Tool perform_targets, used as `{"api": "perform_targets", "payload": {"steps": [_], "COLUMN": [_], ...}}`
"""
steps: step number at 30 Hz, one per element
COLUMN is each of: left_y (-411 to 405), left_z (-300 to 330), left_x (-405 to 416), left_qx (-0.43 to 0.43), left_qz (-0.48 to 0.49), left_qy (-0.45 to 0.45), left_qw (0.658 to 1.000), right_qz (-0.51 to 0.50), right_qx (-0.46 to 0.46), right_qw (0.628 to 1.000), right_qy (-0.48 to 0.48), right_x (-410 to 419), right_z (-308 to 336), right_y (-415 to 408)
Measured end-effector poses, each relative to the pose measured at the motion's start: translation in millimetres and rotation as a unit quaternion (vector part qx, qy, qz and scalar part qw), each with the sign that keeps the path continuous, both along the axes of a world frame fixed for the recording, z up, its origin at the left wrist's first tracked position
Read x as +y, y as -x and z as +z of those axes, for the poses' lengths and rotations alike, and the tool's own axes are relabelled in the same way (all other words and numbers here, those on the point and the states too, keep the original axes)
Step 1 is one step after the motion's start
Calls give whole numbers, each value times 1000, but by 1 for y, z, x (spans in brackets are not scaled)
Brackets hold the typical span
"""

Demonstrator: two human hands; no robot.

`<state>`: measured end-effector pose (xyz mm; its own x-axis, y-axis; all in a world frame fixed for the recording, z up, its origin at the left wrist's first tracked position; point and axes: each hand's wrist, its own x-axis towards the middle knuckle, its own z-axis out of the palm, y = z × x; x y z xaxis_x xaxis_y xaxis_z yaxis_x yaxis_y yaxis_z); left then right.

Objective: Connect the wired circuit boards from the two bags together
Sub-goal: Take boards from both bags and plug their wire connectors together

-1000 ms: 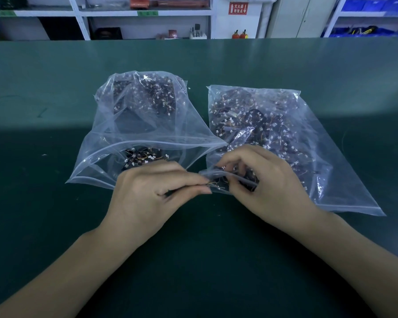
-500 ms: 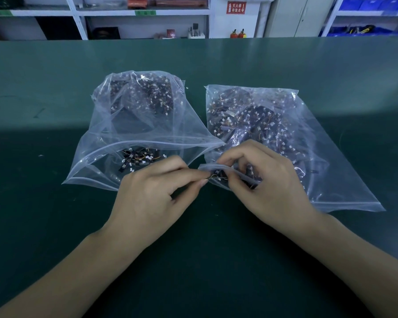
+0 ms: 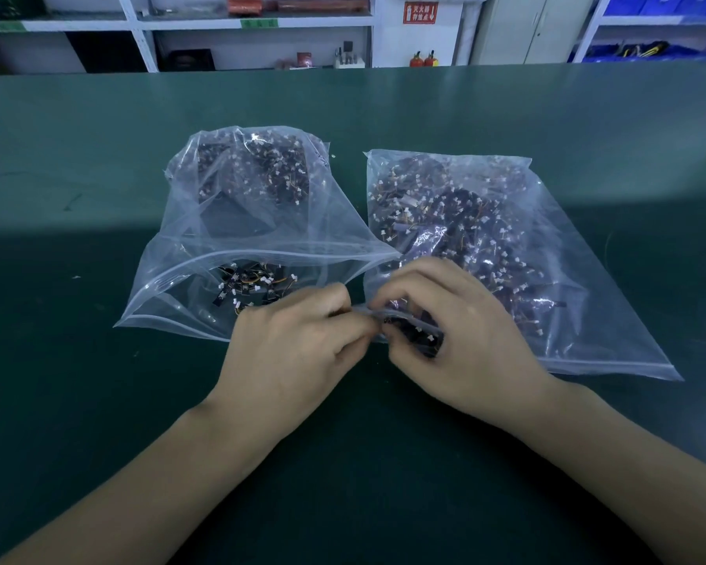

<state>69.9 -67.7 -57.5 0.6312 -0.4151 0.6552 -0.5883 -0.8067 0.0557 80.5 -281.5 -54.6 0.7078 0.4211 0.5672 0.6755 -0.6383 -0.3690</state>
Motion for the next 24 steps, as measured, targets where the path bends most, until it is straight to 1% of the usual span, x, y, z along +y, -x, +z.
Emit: {"api": "perform_targets", "payload": {"steps": [3, 5, 8, 11, 15, 18, 21, 22, 24], "left_y": [-1, -1, 1, 4, 8, 8, 9, 8, 5], "left_z": [-2, -2, -2, -1, 0, 2, 5, 7, 12], "left_x": [2, 3, 3, 3, 3, 4, 7, 9, 16], "left_qx": [32, 32, 23, 34, 21, 31, 45, 42, 32], "left_qz": [2, -7, -26, -34, -31, -58, -66, -49, 16], "left_qy": [-40, -52, -77, -104, -107, -82, -22, -1, 40], "left_qw": [999, 998, 996, 993, 994, 994, 997, 998, 999], "right_qz": [-19, -21, -28, -30, -39, -53, -71, -72, -71], "right_qx": [26, 38, 40, 31, 12, 12, 14, 18, 28], "right_qw": [998, 997, 997, 998, 999, 998, 997, 996, 996], "right_qy": [46, 56, 59, 51, 33, 33, 41, 46, 53], "right_x": [1, 0, -3, -2, -3, -4, -3, -3, -3], "right_z": [-4, -7, -8, -8, -5, -4, -3, -3, -1], "right_y": [-3, -5, -6, -7, -7, -7, -7, -7, -6]}}
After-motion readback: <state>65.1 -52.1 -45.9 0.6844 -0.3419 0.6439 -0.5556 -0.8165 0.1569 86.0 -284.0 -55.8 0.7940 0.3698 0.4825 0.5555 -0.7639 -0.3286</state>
